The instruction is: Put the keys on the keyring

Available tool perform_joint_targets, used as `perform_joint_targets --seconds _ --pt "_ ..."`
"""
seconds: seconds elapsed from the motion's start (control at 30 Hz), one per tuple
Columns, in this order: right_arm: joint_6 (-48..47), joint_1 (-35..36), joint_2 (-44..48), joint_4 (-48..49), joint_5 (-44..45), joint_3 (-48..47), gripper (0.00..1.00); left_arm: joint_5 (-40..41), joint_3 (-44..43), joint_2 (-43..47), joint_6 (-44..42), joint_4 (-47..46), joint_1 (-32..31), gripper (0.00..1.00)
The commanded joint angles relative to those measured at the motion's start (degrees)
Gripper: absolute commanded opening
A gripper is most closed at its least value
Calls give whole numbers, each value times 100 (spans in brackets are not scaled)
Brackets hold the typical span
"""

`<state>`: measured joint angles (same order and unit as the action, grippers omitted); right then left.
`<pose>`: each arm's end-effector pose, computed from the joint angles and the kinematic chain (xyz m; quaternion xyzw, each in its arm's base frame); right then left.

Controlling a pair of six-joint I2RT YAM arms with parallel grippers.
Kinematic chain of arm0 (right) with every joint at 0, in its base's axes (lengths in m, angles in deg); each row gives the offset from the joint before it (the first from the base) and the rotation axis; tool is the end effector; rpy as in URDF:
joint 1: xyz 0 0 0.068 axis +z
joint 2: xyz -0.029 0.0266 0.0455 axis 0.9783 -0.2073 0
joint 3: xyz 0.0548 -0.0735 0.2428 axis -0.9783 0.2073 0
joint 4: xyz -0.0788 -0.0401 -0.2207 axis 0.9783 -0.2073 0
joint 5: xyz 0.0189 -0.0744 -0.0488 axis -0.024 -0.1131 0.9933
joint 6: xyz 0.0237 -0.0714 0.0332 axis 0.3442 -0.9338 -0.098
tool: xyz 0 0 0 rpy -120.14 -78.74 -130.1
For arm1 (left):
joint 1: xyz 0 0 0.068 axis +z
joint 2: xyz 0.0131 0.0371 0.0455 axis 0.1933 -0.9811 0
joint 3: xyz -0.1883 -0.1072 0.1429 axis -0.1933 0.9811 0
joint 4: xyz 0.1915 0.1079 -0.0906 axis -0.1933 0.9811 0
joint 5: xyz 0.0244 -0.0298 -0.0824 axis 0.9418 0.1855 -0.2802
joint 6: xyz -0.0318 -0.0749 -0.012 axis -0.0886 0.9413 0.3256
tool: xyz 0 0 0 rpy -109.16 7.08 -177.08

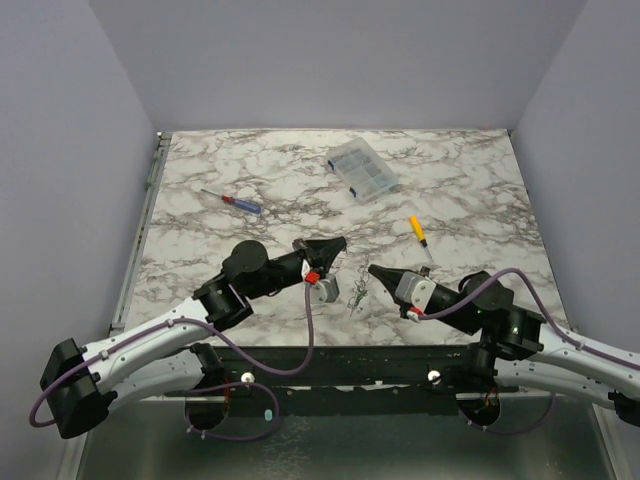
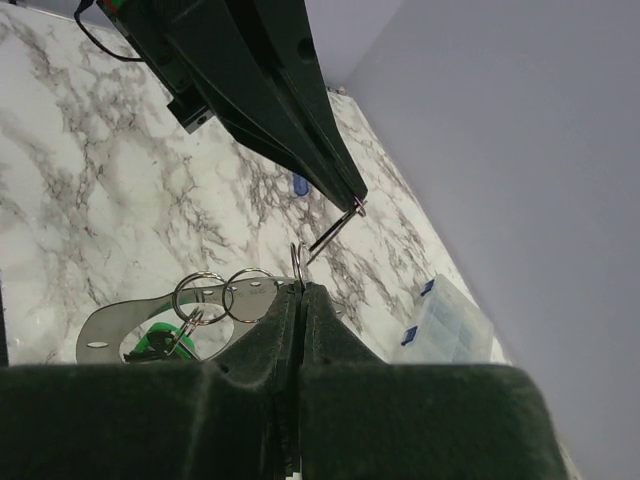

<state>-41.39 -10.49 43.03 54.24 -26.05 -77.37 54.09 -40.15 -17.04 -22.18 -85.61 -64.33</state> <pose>0.0734 0.1577 0.3167 -0.5220 0.4652 0.1642 0.6959 0.1254 -0.2006 0.3151 0.5900 0.3625 -0.1357 0.7086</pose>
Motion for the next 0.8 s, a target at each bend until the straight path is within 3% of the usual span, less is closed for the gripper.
perform_joint_targets --seconds 0.0,0.2,0.77 --pt "148 31 -52 242 -245 12 1 -662 186 -21 -243 -490 82 0" --pt "175 35 -188 265 -285 12 1 -1233 669 247 -875 -722 84 0" --pt "237 30 -486 289 -386 31 1 -1703 871 411 -889 -740 89 0"
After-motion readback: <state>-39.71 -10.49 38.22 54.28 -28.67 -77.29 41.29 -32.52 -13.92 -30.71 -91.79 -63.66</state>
